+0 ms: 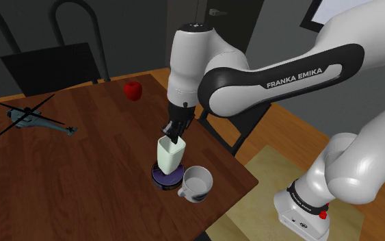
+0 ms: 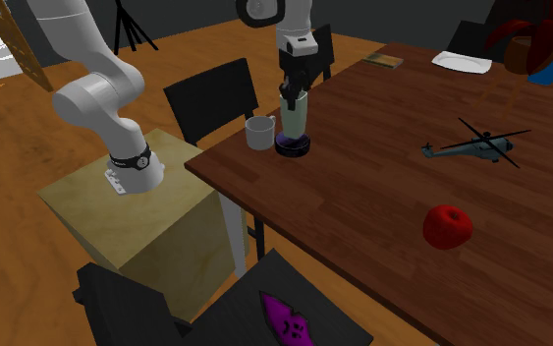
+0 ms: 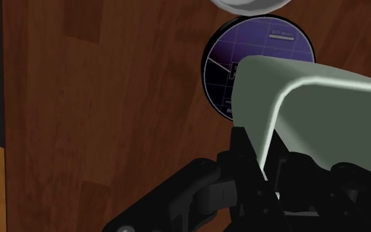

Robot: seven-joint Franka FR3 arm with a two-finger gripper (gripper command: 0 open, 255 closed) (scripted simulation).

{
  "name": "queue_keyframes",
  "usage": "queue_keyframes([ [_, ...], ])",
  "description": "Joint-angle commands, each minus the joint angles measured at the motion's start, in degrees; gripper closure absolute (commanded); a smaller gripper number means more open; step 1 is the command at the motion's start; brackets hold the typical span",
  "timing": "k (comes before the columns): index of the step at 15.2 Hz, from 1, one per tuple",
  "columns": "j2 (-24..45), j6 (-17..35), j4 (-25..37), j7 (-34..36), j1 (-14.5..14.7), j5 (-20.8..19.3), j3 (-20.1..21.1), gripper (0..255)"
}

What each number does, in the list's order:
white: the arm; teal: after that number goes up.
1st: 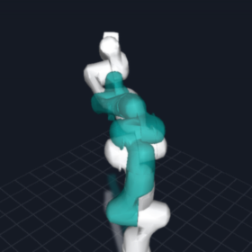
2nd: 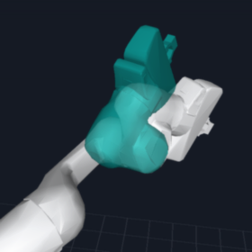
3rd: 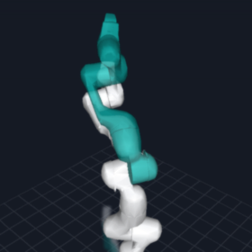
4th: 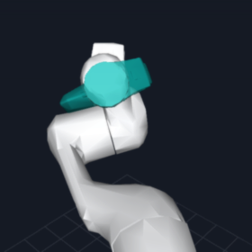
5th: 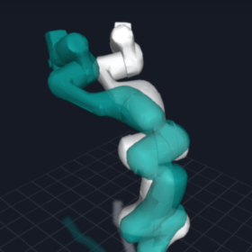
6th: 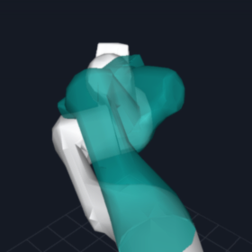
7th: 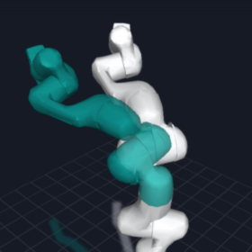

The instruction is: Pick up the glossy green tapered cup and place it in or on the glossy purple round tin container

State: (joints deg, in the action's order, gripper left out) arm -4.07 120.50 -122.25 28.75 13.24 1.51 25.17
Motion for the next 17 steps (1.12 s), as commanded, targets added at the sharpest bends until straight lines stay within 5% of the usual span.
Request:
queue_keyframes([
  [1,0.0,0.02,0.01,0.0,0.0,0.0,0.0,255],
  [2,0.0,0.02,0.01,0.0,0.0,0.0,0.0,255],
  [3,0.0,0.02,0.01,0.0,0.0,-0.01,0.0,0],
  [17,-2.48,-7.17,4.92,-0.79,-0.1,1.02,-0.41,0],
])
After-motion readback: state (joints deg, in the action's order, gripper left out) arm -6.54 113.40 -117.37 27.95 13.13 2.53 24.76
